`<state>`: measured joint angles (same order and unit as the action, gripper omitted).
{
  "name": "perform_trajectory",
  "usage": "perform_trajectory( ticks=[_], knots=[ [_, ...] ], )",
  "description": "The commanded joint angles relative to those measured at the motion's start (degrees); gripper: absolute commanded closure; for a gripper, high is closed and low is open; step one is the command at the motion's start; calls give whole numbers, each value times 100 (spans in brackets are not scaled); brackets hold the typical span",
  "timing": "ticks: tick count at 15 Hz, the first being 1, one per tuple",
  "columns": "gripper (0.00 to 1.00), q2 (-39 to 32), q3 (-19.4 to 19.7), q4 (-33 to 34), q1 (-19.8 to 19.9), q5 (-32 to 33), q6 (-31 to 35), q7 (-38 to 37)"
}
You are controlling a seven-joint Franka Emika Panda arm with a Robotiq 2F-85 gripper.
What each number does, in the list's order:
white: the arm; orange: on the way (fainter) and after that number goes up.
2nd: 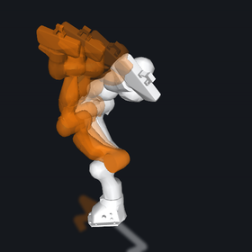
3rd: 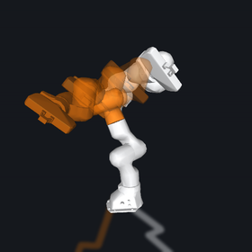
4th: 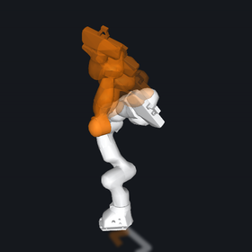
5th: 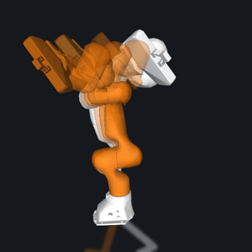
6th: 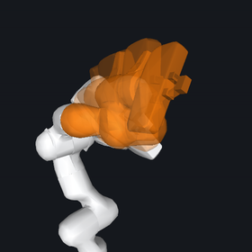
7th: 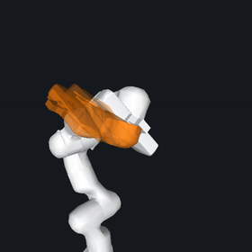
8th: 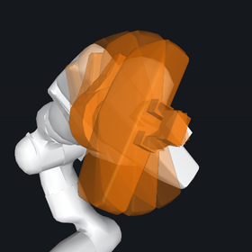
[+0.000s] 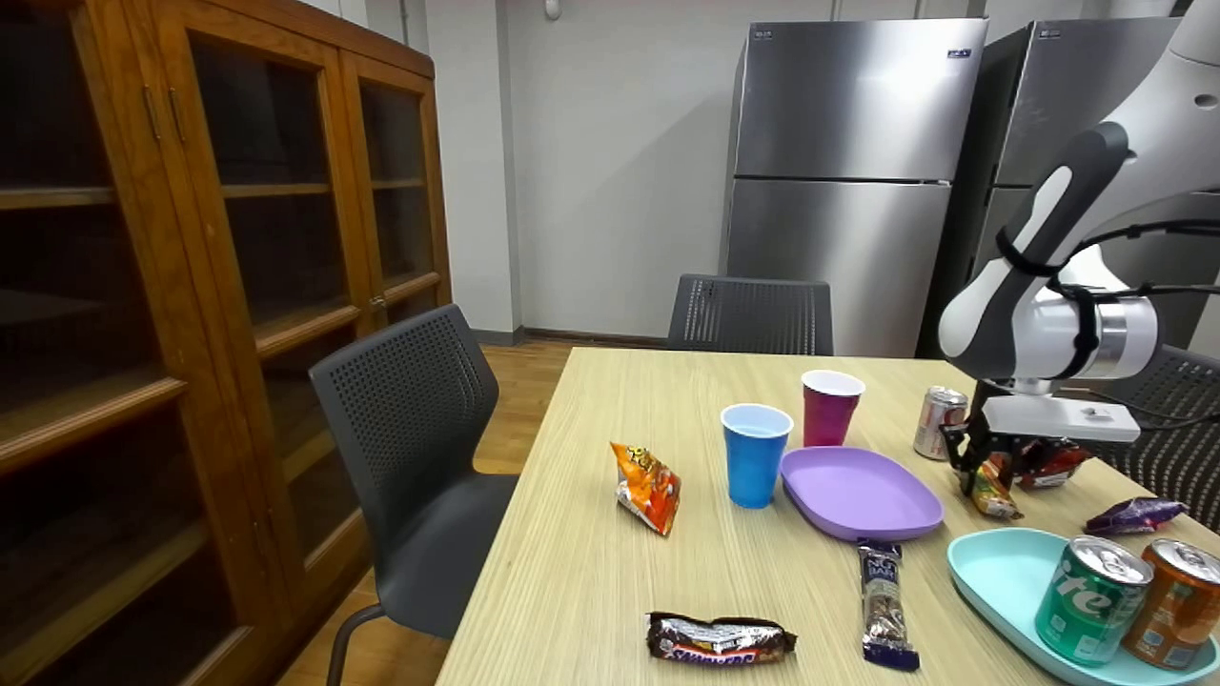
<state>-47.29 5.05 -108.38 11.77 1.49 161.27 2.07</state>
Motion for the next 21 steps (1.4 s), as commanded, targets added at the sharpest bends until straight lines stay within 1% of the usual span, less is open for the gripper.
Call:
perform_trajectory(
  ticks=[1, 3, 5, 12, 18, 21],
  knots=[
    [83, 437, -212, -289, 250, -79, -178, 398],
    [83, 591, -308, -430, 343, -85, -164, 571],
    [83, 668, -256, -554, 253, -102, -61, 442],
    [83, 1055, -399, -1119, 148, -62, 80, 494],
    [83, 1476, -385, -1540, -161, 10, 163, 419],
    [83, 1584, -481, -1661, -294, 26, 174, 490]
  ],
)
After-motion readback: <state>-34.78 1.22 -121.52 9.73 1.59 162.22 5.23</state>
